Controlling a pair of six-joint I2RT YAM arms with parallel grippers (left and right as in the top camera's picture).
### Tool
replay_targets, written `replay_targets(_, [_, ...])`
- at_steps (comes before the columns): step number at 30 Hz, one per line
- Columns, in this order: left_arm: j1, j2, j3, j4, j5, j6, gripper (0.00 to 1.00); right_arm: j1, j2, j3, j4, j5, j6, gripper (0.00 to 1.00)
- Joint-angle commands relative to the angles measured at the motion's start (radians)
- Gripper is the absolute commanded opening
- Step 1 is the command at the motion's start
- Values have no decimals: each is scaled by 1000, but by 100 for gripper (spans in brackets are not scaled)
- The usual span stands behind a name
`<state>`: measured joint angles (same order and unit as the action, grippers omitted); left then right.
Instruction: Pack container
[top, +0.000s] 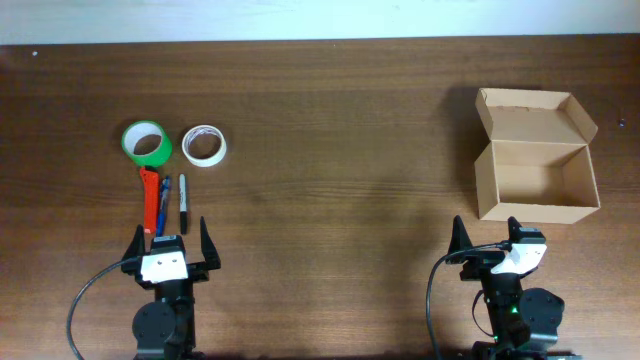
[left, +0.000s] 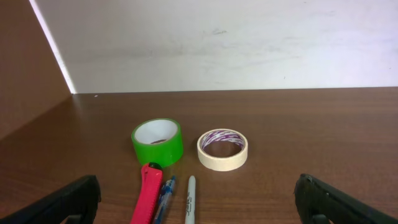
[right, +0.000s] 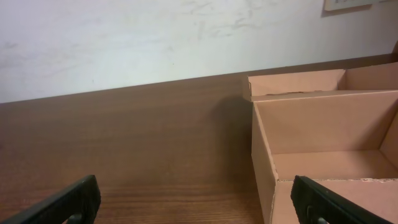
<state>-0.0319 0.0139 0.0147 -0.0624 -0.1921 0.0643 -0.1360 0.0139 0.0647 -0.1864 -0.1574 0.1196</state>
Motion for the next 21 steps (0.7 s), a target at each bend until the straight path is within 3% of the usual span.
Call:
replay_targets(1, [-4,-8,-6,0,-8,13,99,5,-11,-8,0,12,-4,99])
replay_targets(21, [-4,-6,-6,-2,-6,12,100,5,-9,-9,1,12,-3,99])
